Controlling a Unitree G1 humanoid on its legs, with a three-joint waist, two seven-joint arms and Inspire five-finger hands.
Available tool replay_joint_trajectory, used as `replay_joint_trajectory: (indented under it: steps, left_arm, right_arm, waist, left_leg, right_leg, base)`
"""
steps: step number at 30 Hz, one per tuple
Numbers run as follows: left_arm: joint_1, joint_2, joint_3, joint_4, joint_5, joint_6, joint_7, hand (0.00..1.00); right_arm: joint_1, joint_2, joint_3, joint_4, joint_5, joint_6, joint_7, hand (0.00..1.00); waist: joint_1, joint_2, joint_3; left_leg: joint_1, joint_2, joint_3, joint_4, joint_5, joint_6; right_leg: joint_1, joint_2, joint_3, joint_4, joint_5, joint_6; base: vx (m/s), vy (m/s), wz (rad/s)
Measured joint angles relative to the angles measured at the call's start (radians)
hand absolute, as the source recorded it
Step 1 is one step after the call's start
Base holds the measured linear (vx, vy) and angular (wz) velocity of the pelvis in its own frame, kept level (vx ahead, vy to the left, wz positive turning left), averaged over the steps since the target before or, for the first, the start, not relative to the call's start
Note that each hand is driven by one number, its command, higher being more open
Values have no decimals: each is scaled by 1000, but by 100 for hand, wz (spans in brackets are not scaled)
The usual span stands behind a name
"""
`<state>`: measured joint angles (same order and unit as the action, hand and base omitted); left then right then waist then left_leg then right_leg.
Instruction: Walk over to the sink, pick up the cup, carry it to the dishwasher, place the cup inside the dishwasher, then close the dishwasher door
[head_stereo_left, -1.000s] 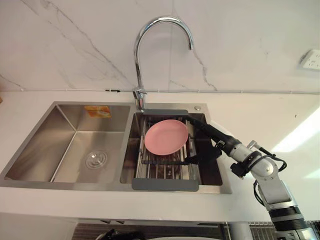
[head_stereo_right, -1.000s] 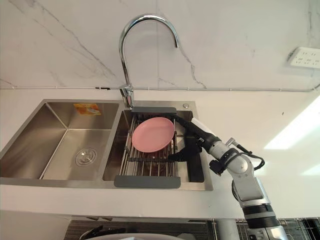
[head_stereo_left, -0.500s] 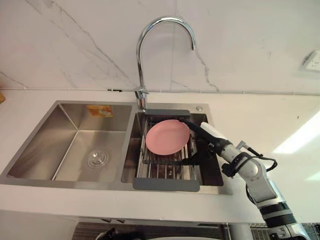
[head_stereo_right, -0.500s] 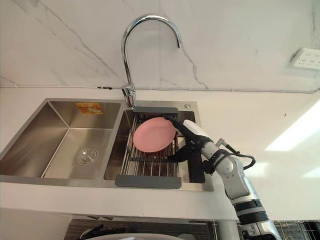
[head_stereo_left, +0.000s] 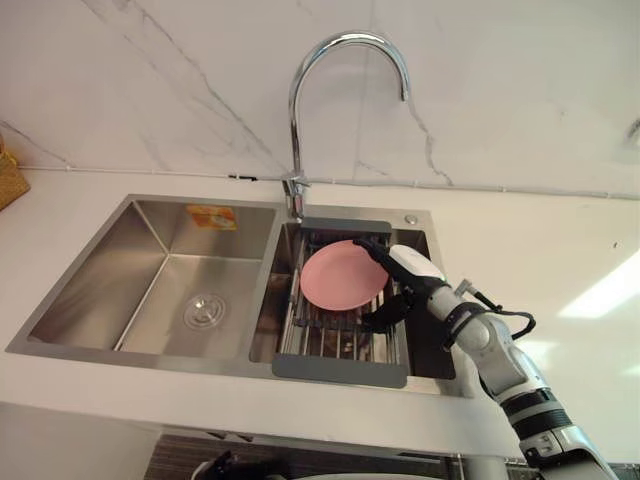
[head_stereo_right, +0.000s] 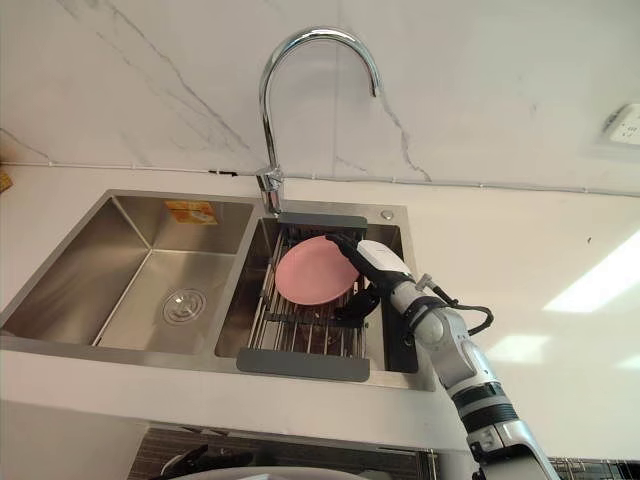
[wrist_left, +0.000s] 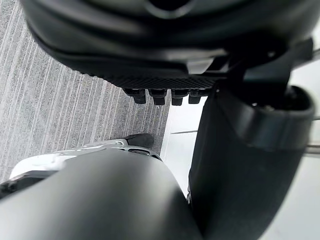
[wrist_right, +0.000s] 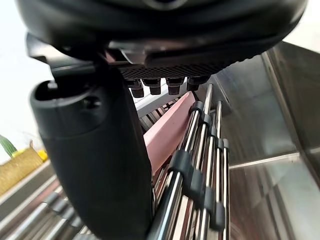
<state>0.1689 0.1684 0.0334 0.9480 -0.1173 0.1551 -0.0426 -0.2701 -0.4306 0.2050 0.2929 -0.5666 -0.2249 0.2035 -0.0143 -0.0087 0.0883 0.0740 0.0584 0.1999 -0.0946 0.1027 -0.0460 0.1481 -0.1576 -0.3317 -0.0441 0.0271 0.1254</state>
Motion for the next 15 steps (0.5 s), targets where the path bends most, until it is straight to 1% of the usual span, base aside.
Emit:
replay_joint_trajectory:
  steps: [4, 5, 7, 11, 12, 13, 15]
  left_arm:
    - [1, -2, 0, -3, 0, -8, 0, 100]
    - [1, -2, 0, -3, 0, -8, 0, 100]
    - [1, -2, 0, -5, 0, -8, 0, 100]
    - [2, -3, 0, -7, 0, -10, 0, 100]
    - [4, -4, 0, -6, 0, -20, 2, 100]
    - [4, -4, 0, -6, 0, -22, 2, 100]
    - [8, -5, 0, -7, 0, -35, 4, 100]
  right_arm:
    - [-31, 9, 14, 85, -38, 0, -62, 100]
    - [-36, 10, 19, 97, -47, 2, -75, 0]
    - [-50, 15, 21, 123, -55, 3, -114, 0]
    - [-63, 19, 24, 155, -63, 6, -164, 0]
    - [-63, 23, 31, 160, -67, -2, -201, 0]
    - [-63, 23, 31, 161, -69, -2, -208, 0]
    - [-63, 23, 31, 164, -95, -14, -272, 0]
  waist:
    - [12, 1, 0]
    - [13, 1, 0]
    - [20, 1, 1]
    - [21, 2, 1]
    - [19, 3, 2]
    - [19, 3, 2]
    - [20, 4, 3]
  left_leg:
    - [-1, -2, -6, 0, 2, 1]
    - [-1, -2, -6, 0, 2, 1]
    - [-2, -3, -10, 0, 2, 1]
    - [-4, -4, -14, 0, 2, 1]
    - [-4, -4, -14, 0, 2, 1]
    - [-4, -4, -14, 0, 2, 1]
    - [-4, -4, -16, 0, 3, 1]
  right_leg:
    - [6, 0, -9, -4, 0, 0]
    - [6, 0, -9, -4, 0, 0]
    - [7, -1, -13, -5, 0, 0]
    - [8, -1, -16, -6, 0, 0]
    - [8, -1, -15, -6, 0, 0]
    - [8, -1, -16, -6, 0, 0]
    - [9, -1, -18, -6, 0, 0]
  base:
    - [-7, -1, 5]
    - [0, 0, 0]
    - [2, -1, 2]
    - [1, 0, 1]
    - [0, 0, 0]
    - [0, 0, 0]
    - [-5, -1, 2]
